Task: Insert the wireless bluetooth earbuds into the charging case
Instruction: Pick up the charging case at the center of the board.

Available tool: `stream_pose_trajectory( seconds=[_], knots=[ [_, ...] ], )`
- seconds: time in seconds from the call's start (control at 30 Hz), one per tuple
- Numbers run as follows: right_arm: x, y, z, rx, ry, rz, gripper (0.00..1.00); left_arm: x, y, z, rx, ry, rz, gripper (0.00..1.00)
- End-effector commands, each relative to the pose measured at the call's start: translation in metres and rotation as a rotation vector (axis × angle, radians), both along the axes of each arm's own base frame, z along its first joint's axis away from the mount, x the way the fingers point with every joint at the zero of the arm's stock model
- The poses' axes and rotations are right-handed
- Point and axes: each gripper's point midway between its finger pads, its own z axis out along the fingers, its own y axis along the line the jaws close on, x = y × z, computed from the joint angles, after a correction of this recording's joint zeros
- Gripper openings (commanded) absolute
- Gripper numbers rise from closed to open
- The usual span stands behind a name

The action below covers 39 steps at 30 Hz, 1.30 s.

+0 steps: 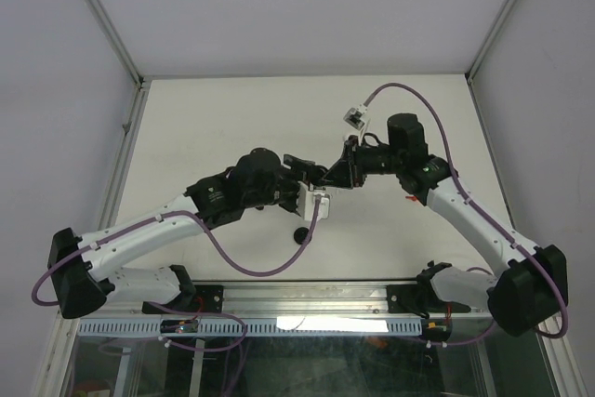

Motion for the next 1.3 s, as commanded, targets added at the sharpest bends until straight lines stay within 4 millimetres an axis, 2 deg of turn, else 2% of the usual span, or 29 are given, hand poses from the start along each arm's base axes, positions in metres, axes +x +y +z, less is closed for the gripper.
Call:
stream_pose_trajectory(
  seconds=[0.0, 0.17, 0.3, 0.47, 0.57, 0.67, 0.8, 0.93, 1.27],
  knots=[
    [0.003, -0.003, 0.034, 0.092, -0.186, -0.018, 0.0, -0.006, 0.001, 0.027, -0.174, 0.052, 0.061, 0.65],
    [-0.001, -0.005, 0.048, 0.176, -0.265, -0.038, 0.0, -0.02, -0.003, 0.036, -0.364, 0.174, 0.054, 0.66],
    [-0.006, -0.008, 0.053, 0.223, -0.31, -0.053, 0.0, -0.023, -0.002, 0.053, -0.543, 0.296, 0.031, 0.66],
    [-0.012, -0.012, 0.064, 0.293, -0.374, -0.075, 0.0, -0.028, 0.013, 0.076, -0.805, 0.501, -0.03, 0.65],
    [-0.017, -0.014, 0.07, 0.329, -0.413, -0.076, 0.0, -0.031, 0.024, 0.079, -0.912, 0.585, -0.057, 0.64],
    [-0.021, -0.014, 0.073, 0.353, -0.427, -0.059, 0.0, -0.035, 0.025, 0.081, -0.972, 0.666, -0.089, 0.63],
    [-0.025, -0.013, 0.074, 0.375, -0.431, -0.049, 0.0, -0.05, 0.024, 0.099, -1.071, 0.766, -0.203, 0.62],
    [-0.027, -0.014, 0.075, 0.396, -0.435, -0.046, 0.0, -0.056, 0.022, 0.105, -1.127, 0.87, -0.264, 0.6],
    [-0.033, -0.013, 0.078, 0.435, -0.439, -0.016, 0.0, -0.042, 0.009, 0.096, -1.128, 0.981, -0.227, 0.53]
  ],
)
